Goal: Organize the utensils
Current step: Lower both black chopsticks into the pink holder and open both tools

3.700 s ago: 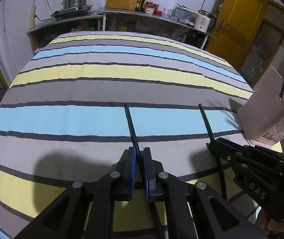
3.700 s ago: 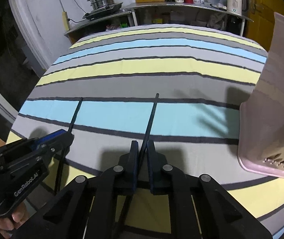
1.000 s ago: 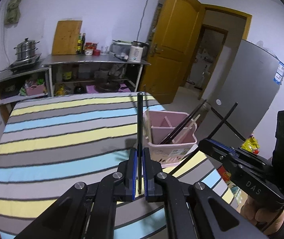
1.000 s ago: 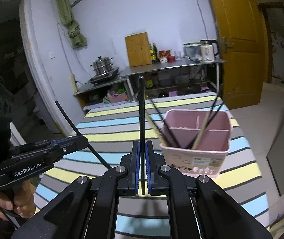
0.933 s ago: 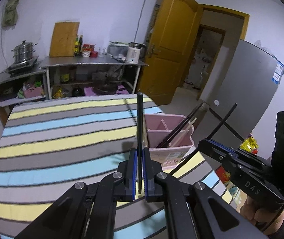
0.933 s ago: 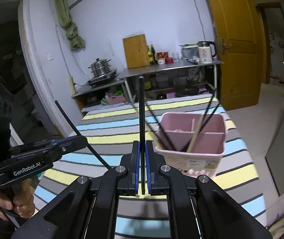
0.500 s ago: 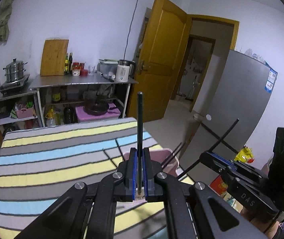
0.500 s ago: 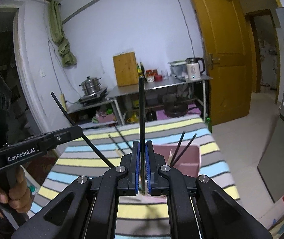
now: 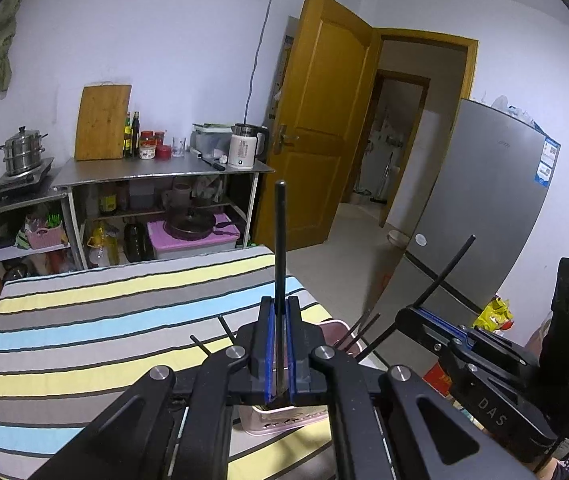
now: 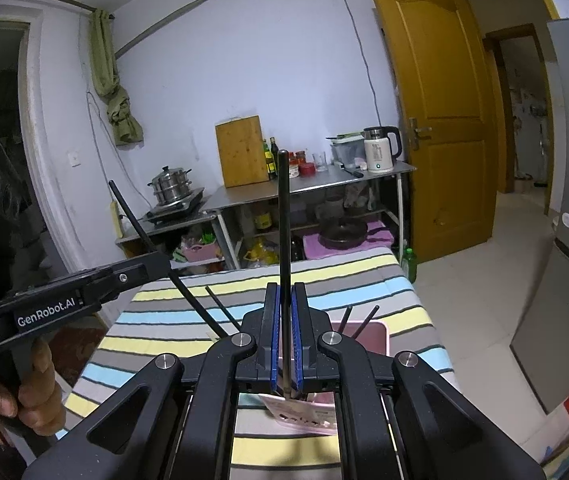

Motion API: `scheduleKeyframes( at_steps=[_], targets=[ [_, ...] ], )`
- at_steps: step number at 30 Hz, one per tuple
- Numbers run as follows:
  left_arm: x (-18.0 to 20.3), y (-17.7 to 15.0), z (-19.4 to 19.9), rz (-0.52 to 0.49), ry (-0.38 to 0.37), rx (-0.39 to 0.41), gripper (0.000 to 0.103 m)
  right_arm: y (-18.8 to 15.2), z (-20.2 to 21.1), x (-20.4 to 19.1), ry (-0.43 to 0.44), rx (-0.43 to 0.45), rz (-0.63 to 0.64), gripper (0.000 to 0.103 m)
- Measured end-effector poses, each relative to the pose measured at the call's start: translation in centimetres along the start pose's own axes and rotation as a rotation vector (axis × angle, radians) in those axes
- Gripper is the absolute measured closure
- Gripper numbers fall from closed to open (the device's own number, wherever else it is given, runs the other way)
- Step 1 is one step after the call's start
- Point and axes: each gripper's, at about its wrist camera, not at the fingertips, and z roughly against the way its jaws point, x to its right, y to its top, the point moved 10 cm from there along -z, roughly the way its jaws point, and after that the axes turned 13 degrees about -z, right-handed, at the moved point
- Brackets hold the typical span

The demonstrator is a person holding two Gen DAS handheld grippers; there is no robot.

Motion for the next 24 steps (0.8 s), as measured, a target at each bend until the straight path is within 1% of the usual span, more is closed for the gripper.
scheduleKeyframes(
  at_steps=[11, 23, 24],
  targets=[
    [-0.3, -3.0, -4.7, 0.015, -0.025, -0.058, 0.098, -1.8, -2.7, 0.6, -0.027, -0.025, 0.019, 0.098],
    [-0.5, -6.3, -7.9, 0.024, -0.049, -0.121, 0.098, -4.3, -5.1, 1.8, -0.071, -0.085, 0.03, 0.097],
    [-0.5, -6.6, -8.2, 0.023, -0.051, -0.128, 0.098, -4.4, -5.1, 2.0, -0.073, -0.078, 0.032, 0.097]
  ],
)
